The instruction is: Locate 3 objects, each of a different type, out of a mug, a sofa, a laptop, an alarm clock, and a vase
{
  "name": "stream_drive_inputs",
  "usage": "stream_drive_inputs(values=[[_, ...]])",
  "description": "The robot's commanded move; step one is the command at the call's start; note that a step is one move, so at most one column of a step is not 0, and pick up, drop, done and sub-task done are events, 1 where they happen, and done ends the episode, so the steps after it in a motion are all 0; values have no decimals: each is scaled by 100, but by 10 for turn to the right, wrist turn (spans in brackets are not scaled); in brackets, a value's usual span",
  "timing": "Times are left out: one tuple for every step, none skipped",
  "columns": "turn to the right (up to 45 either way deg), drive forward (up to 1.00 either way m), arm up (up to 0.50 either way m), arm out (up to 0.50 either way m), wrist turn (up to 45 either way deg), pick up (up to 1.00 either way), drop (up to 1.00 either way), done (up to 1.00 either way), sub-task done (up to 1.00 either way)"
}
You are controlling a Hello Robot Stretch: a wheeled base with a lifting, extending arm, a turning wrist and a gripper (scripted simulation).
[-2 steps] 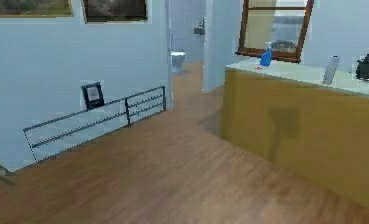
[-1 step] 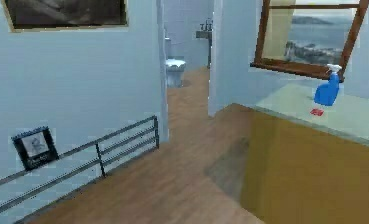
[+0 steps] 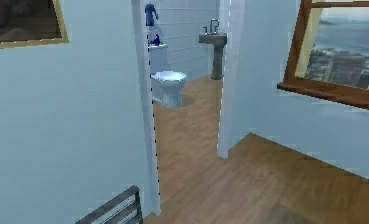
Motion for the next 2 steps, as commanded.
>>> stream_drive_inputs(values=[[-30, 0, 0, 0, 0, 0, 0, 0, 0], [0, 50, 0, 0, 0, 0, 0, 0, 0]])
